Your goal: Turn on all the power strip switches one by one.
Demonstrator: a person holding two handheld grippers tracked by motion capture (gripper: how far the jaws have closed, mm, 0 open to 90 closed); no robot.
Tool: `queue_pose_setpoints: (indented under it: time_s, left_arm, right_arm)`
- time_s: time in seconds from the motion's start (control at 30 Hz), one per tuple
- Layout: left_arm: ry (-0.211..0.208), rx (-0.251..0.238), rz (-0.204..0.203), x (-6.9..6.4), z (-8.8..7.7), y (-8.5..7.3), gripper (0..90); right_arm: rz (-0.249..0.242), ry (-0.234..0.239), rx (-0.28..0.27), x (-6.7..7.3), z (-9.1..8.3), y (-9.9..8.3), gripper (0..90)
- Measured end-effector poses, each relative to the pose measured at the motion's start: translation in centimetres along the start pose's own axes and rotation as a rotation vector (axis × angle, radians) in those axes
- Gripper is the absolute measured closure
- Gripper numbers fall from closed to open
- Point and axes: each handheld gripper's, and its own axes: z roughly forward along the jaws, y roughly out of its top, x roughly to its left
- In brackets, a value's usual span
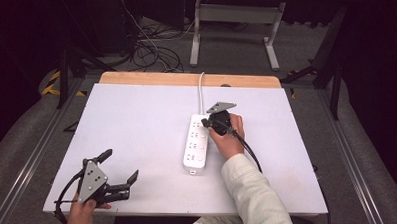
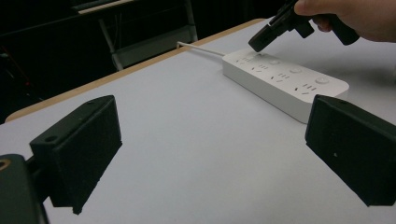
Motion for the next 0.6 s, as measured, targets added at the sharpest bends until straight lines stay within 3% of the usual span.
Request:
queue_pose_setpoints:
  time_s: [0.6]
  left_arm:
    - [0.001,0.0,0.0,0.02,-0.07,0.0,3.9]
  right_arm:
    - [0.004,-0.011,0.005,-0.03,0.41,-0.38,90.0]
